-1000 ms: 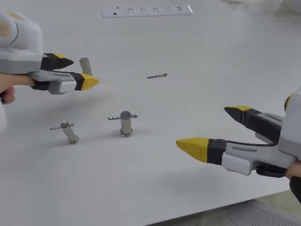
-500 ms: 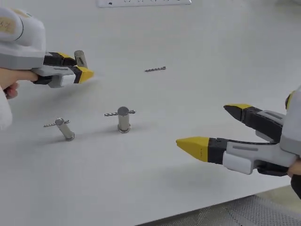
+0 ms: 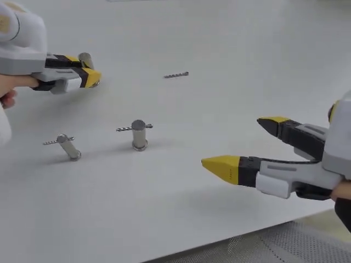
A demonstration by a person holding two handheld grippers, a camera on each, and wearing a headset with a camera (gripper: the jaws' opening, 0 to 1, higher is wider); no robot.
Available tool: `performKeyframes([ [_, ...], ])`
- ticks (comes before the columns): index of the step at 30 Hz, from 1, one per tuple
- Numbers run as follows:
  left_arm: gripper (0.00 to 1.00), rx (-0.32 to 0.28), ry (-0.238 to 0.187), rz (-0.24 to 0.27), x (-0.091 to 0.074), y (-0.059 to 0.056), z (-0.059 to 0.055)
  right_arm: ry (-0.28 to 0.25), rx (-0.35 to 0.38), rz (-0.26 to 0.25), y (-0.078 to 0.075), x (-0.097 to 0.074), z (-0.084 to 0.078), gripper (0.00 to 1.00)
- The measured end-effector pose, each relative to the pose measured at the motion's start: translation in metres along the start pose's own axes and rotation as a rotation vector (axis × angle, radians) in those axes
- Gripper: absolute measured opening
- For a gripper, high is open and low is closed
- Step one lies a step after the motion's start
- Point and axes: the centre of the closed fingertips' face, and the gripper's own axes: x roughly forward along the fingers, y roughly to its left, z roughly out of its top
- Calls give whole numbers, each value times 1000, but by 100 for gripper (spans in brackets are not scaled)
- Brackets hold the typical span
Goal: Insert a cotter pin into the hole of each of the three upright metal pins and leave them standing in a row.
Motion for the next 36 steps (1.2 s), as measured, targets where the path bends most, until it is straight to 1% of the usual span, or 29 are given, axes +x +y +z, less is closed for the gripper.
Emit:
performKeyframes([
  [4,11,3,-6,-2,2,2,0,3,3,-2,-1,0,-1,87],
  [7,11,8,-10,-6,3,-3,2,5,5,-1,-1,0,-2,87],
  [9,11,15,-14,-15,2,-2,2,2,5,2,0,0,-1,87],
  [10,11,8,-18,-21,2,-2,2,-8,11,6,1,1,1,88],
  [11,10,13,-20,-23,2,-2,2,-13,14,7,1,1,2,88],
  [12,10,35,-23,-21,2,-1,2,-15,16,7,1,1,3,88],
  [13,10,37,-20,-19,2,-2,2,-14,15,6,1,1,3,88],
  [14,10,53,-20,-15,2,-2,2,-10,11,5,0,1,2,88],
  [16,10,56,-17,-6,2,-1,2,-8,10,6,1,2,2,88],
  [21,9,88,-11,-1,0,-3,2,-10,9,7,1,2,2,87],
  [22,9,80,-19,-3,-3,-9,7,-10,8,7,1,2,3,87],
  [23,9,71,-25,-7,-4,-10,9,-10,8,7,1,2,3,87],
  [24,9,67,-28,-12,-7,-15,13,-11,8,7,1,2,3,87],
  [26,9,82,-40,-16,-11,-18,18,-12,7,4,1,2,3,87],
  [29,9,90,-56,-18,-20,-24,30,-14,1,7,2,2,4,87],
  [30,9,97,-59,-20,-21,-22,32,-15,-1,7,2,2,5,88],
  [33,9,120,-70,-29,-31,-29,40,-22,-6,11,4,1,7,88],
  [36,9,138,-88,-43,-42,-40,49,-28,-12,16,6,1,9,87],
])
